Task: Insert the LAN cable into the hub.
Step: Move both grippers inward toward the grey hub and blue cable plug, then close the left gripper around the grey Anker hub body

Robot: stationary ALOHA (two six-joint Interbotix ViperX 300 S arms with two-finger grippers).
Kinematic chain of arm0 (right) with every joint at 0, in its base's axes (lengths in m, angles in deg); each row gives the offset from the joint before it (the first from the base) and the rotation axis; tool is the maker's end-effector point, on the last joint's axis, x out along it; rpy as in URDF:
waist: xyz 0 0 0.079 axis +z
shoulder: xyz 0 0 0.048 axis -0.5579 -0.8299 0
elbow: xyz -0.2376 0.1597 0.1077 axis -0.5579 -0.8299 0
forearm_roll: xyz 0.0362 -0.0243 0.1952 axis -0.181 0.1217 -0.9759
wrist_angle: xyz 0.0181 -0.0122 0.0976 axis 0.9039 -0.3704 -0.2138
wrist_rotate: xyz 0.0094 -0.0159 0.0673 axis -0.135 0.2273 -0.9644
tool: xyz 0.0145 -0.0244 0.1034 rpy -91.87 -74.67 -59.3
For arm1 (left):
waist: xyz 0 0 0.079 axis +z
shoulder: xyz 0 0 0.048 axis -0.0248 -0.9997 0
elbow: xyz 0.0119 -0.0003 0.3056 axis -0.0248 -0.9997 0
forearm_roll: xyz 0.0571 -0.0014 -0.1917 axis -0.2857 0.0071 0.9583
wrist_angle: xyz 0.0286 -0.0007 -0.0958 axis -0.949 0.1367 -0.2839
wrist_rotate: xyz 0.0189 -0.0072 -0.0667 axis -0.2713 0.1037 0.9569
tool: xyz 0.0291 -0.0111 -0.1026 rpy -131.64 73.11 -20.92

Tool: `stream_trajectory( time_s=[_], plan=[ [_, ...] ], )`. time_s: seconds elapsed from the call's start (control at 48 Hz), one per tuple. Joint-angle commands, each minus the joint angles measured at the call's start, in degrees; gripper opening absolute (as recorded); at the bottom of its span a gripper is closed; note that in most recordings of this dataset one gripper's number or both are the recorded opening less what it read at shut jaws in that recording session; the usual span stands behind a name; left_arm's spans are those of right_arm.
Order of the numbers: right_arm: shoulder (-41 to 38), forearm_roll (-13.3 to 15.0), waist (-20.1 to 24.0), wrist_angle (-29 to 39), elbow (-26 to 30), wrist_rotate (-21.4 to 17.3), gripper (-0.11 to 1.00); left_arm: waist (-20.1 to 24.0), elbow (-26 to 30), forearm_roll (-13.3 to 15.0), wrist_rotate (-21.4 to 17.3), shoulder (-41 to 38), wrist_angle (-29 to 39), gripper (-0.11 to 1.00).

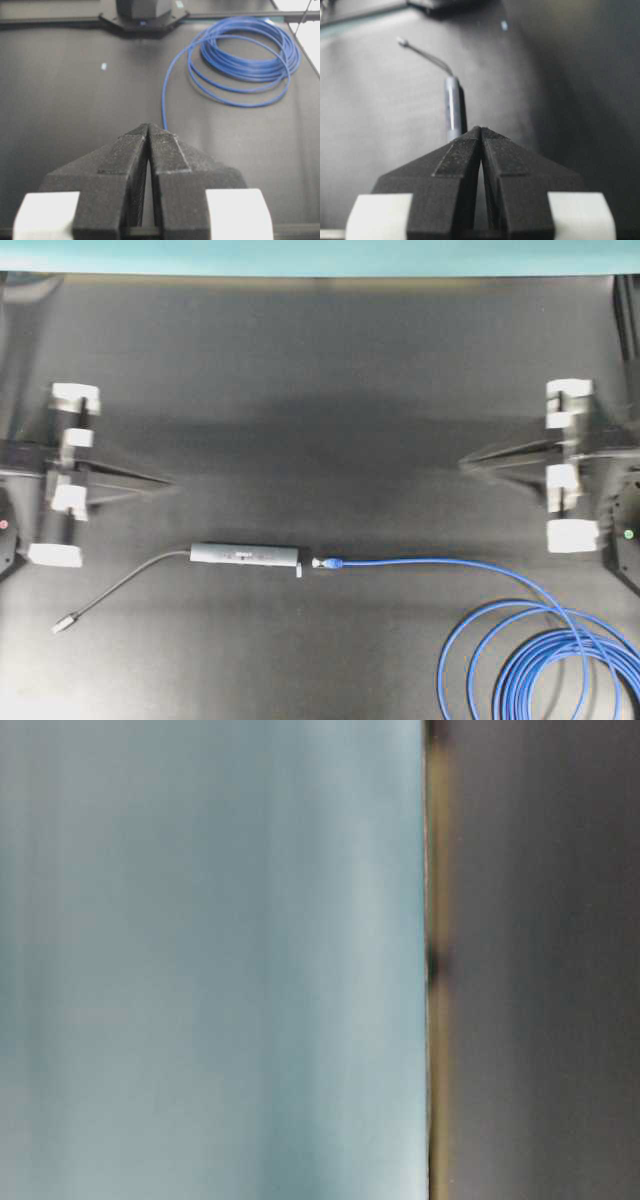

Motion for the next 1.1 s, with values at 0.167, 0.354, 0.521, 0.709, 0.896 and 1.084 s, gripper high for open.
stream_trajectory(
  time_s=[0.167,0.354,0.521,0.709,0.896,1.084],
  plan=[
    [-8.3,-0.2,2.6,4.5,4.7,-0.2,0.00,-0.1,3.3,-0.2,0.2,-7.4,-1.5,0.01],
    [-12.1,-0.1,3.1,8.7,7.2,-0.1,0.19,0.1,3.3,-0.2,1.6,-13.2,-3.6,0.39],
    [-14.3,0.9,3.4,9.6,8.3,0.4,0.66,-0.4,2.5,-0.2,7.1,-22.4,-8.6,0.84],
    [-15.4,2.5,3.6,9.7,9.4,0.5,0.83,-2.5,2.2,-0.2,9.1,-31.3,-19.3,0.80],
    [-16.5,2.5,4.0,9.7,10.3,0.3,0.82,-3.9,1.3,-0.2,9.6,-37.1,-25.0,0.81],
    [-17.9,2.4,4.8,9.7,11.5,0.2,0.82,-2.6,-1.1,-0.2,9.6,-40.7,-29.6,0.81]
  ],
)
